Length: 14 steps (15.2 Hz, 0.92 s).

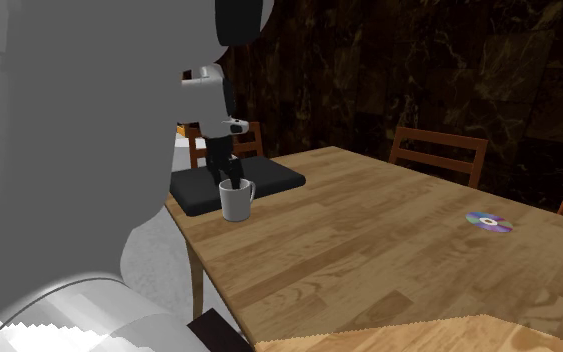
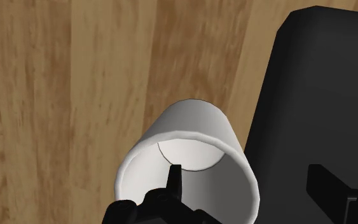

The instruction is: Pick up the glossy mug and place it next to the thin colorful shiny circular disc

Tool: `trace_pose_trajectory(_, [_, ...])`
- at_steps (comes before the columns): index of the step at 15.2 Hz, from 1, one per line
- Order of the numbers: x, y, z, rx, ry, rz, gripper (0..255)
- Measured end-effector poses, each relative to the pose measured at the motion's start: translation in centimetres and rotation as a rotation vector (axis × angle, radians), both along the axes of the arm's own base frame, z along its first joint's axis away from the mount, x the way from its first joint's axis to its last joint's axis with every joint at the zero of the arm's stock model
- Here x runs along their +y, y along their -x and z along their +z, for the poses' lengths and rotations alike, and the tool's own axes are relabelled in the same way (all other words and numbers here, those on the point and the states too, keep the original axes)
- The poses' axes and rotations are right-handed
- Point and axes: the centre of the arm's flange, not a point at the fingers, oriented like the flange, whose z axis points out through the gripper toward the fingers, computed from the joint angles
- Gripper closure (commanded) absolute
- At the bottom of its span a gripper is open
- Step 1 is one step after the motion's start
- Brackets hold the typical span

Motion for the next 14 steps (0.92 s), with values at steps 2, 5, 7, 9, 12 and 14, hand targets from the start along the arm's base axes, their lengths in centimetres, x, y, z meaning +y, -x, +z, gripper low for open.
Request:
trace_pose_trajectory(2, [-0.07,-0.06,-0.29,0.0,0.0,0.0,0])
trace_pose_trajectory(5, [-0.1,-0.1,-0.37,0.0,0.0,0.0,0])
trace_pose_trajectory(7, [-0.1,-0.11,-0.38,0.0,0.0,0.0,255])
trace_pose_trajectory(9, [-0.1,-0.11,-0.38,0.0,0.0,0.0,255])
trace_pose_trajectory(12, [-0.11,-0.11,-0.39,0.0,0.0,0.0,255])
trace_pose_trajectory(14, [-0.11,-0.11,-0.4,0.0,0.0,0.0,255])
